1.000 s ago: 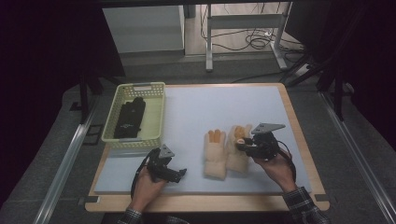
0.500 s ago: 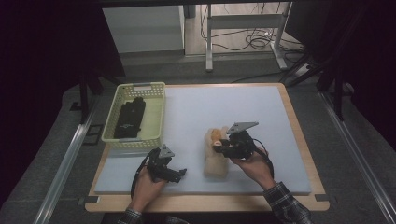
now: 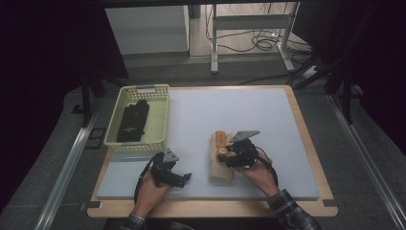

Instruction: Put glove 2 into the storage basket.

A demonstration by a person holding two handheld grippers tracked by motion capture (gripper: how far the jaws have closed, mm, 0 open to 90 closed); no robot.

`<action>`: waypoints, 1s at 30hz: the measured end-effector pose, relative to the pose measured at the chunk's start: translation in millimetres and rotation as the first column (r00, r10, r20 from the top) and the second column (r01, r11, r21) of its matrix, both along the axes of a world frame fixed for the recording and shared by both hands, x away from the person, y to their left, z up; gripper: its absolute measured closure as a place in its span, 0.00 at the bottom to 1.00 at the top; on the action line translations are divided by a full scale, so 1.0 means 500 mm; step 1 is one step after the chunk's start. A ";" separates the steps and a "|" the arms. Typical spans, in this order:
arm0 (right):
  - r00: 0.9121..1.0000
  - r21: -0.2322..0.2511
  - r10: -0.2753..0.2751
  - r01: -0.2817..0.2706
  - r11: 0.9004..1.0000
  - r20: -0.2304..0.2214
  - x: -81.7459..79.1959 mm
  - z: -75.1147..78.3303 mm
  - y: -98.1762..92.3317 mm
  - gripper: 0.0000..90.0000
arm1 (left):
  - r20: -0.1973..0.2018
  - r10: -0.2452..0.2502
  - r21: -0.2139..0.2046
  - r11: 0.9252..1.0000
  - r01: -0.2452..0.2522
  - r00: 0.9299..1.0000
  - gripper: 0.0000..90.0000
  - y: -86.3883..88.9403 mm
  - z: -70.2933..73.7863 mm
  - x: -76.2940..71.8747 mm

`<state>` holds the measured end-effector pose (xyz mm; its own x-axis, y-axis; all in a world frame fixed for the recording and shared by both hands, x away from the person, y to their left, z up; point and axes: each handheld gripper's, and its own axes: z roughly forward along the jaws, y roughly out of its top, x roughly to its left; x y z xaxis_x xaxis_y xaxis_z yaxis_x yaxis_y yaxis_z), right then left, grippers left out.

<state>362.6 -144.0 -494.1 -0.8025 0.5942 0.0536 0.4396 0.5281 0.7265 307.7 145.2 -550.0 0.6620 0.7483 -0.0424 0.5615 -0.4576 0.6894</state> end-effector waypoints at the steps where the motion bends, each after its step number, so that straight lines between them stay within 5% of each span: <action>1: 1.000 0.000 0.000 0.000 1.000 0.012 -0.001 0.006 -0.005 0.47 | 0.002 -0.002 0.002 1.000 0.002 1.000 0.00 0.000 0.000 0.000; 5: 1.000 0.006 -0.008 0.008 1.000 0.029 -0.006 0.021 -0.039 0.53 | 0.000 0.001 0.000 1.000 -0.001 1.000 0.00 0.000 0.000 0.000; 14: 1.000 -0.011 0.011 -0.011 1.000 -0.017 -0.041 -0.015 -0.109 0.98 | -0.002 0.002 -0.002 1.000 -0.002 1.000 0.00 0.000 0.000 0.000; 19: 0.998 0.002 0.037 -0.037 0.999 -0.045 -0.065 -0.042 -0.112 0.98 | -0.002 0.002 -0.002 1.000 -0.002 1.000 0.00 0.000 0.000 0.000; 30: 0.996 -0.005 0.079 -0.079 0.997 -0.031 -0.100 -0.068 -0.109 0.98 | -0.001 0.002 -0.002 1.000 -0.002 1.000 0.00 -0.001 0.000 0.000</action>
<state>312.7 -198.4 -528.1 -0.8451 0.5292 0.0754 0.4180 0.5663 0.7103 307.5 144.9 -550.1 0.6603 0.7497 -0.0442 0.5630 -0.4553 0.6897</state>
